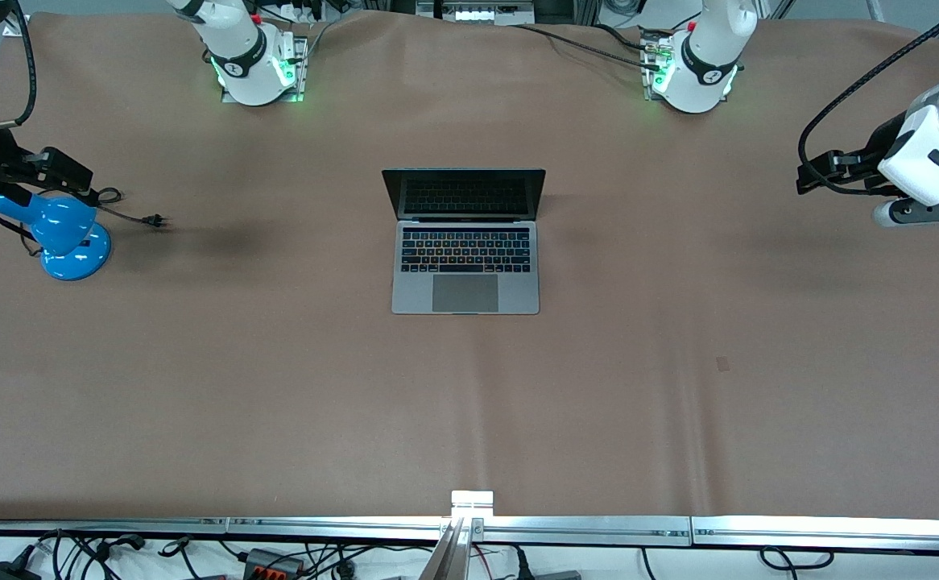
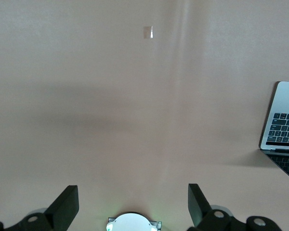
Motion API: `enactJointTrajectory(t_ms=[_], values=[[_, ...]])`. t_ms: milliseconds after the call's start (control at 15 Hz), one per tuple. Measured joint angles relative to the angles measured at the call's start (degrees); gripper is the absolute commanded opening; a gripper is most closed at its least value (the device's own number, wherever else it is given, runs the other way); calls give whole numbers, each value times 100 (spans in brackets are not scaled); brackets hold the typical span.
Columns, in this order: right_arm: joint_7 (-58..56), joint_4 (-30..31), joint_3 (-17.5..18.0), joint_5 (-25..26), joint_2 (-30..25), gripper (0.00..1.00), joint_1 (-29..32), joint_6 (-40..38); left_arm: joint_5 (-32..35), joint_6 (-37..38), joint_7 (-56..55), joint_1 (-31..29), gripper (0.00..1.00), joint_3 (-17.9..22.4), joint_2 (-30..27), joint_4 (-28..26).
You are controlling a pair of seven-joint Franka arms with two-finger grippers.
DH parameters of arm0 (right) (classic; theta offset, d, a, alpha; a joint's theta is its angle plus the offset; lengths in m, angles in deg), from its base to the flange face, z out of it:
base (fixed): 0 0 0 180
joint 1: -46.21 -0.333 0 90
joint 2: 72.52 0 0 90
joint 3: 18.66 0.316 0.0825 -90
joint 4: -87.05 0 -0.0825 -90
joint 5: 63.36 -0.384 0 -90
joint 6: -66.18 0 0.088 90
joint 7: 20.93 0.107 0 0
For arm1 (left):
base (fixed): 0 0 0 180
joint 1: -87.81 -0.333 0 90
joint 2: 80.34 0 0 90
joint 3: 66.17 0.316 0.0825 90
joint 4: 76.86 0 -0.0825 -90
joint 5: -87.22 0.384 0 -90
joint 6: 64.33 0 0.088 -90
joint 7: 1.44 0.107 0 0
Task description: Close laptop with both arms from behind
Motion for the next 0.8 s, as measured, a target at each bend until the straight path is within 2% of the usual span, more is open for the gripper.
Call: enactJointTrajectory(t_ms=[267, 333, 400, 467, 533, 600, 667, 800], values=[[0, 0, 0, 0, 0, 100, 0, -10, 0, 49, -1, -8, 100, 4, 3, -1], [0, 0, 0, 0, 0, 92, 0, -10, 0, 53, 0, -8, 72, 4, 2, -1], [-1, 0, 0, 0, 0, 61, 0, -11, 0, 69, 0, -8, 44, 4, 2, -1], [-2, 0, 0, 0, 0, 37, 0, -14, 0, 114, -5, -10, 22, 6, 2, -1], [-2, -1, 0, 0, -1, 22, 0, -23, 0, 167, -13, -17, 7, 9, 3, -2], [-2, -8, 0, 0, -3, 9, 0, -40, 0, 206, -14, -29, 1, 10, 2, -3], [-2, -22, 0, 0, -6, 0, 0, -60, 0, 220, -10, -37, 1, 10, 2, -2], [-3, -38, 1, 0, -10, 0, 0, -87, 0, 229, -3, -39, 1, 7, 2, -2]])
